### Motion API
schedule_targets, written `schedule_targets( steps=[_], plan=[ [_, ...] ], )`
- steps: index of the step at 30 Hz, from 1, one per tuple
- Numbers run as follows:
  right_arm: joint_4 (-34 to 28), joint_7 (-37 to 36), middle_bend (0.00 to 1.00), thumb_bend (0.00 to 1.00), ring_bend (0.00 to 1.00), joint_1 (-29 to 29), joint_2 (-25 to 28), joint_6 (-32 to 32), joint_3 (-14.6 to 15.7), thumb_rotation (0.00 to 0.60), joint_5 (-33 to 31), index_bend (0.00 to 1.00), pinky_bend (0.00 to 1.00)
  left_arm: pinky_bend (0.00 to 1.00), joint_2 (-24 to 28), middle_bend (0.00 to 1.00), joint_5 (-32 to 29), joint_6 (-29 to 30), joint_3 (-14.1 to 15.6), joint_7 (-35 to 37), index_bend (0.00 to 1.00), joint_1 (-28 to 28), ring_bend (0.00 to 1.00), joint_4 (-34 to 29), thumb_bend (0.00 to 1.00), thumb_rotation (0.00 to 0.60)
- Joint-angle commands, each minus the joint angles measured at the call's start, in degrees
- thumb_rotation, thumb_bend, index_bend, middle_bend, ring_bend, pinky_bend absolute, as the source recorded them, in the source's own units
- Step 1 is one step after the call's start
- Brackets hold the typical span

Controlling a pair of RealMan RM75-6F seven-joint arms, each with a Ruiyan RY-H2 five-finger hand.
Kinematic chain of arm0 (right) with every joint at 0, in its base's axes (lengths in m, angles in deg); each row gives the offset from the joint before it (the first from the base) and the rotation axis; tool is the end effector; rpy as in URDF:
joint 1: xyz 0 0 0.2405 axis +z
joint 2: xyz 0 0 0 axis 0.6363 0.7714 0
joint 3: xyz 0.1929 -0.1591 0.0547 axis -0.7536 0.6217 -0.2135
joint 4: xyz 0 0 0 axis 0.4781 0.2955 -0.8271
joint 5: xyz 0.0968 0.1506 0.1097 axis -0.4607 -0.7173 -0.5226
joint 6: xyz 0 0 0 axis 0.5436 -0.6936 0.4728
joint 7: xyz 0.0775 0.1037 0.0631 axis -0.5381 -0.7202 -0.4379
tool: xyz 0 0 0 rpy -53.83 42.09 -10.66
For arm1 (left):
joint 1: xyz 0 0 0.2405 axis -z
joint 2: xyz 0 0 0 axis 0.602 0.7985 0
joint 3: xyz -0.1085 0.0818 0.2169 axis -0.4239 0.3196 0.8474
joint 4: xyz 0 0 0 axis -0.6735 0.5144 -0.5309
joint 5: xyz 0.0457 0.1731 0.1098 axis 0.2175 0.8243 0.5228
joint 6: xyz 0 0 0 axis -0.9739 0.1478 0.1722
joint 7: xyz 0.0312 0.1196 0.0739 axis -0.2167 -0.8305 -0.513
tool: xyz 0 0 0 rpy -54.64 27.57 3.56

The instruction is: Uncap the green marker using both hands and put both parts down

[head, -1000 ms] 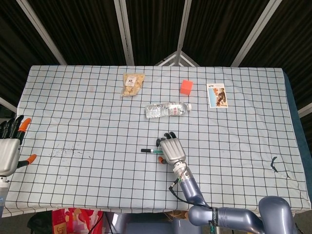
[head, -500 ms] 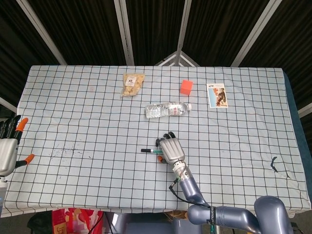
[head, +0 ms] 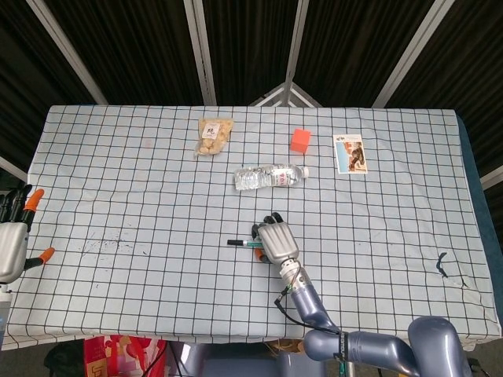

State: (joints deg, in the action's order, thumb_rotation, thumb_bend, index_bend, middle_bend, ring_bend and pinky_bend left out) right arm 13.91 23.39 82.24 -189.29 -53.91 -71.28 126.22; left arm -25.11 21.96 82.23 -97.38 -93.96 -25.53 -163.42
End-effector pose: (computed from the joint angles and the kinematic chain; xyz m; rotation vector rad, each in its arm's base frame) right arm -0.1010 -0.3109 -0.1124 1.8039 -1.0439 0.9075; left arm -0.2538 0.2202 0.1817 -1.3648 -0.7737 -0.7297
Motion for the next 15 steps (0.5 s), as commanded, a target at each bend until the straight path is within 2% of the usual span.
schedule_targets(
  steps=[1,15],
  plan=[
    [0.43,-0.19,0.50,0.37,0.25,-0.12,-0.02,-0.04,0.25,0.600,0.34,0.47,0.15,0.03,0.13,0.00,-0.04,0.15,0.01,-0.14,0.05,-0.03,0.00,-0.20,0.20,0.600],
    [1.38,-3.06,0.51,0.37,0.26,-1.26,0.75,0.08,0.86,0.600,1.86,0.49,0.15,0.03,0.41,0.00,-0.78,0.44,0.08,-0.76,0.06,-0.01,0.00,-0.83,0.20,0.600]
  ],
)
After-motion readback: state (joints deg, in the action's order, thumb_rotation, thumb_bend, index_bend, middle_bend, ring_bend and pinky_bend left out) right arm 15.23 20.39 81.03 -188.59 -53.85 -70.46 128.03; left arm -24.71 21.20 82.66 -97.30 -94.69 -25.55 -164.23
